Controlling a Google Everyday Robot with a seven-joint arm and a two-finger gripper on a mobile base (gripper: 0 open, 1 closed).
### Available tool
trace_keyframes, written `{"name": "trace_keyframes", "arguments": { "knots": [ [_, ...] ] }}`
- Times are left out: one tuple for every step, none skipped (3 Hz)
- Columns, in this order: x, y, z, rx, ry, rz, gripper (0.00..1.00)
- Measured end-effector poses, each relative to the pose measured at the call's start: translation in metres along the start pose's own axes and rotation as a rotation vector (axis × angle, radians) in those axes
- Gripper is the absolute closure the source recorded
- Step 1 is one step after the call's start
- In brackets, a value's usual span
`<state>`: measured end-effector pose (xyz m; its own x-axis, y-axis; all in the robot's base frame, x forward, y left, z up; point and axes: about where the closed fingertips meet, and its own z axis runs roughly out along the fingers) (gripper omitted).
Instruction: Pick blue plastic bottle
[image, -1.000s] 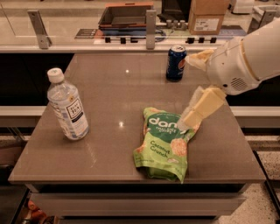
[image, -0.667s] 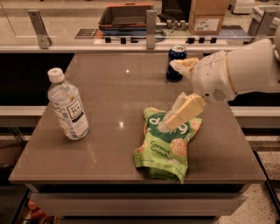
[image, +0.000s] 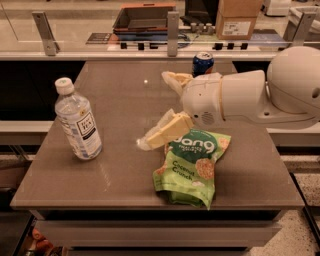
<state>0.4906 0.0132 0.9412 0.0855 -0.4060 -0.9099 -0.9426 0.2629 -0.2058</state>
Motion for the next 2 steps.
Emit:
{"name": "trace_keyframes", "arguments": {
  "knots": [
    [-0.015,0.002,0.026,-0.028,-0.027,-0.008,0.00],
    [-0.033,0.009,0.053,-0.090,0.004,-0.057,0.00]
  ]
}}
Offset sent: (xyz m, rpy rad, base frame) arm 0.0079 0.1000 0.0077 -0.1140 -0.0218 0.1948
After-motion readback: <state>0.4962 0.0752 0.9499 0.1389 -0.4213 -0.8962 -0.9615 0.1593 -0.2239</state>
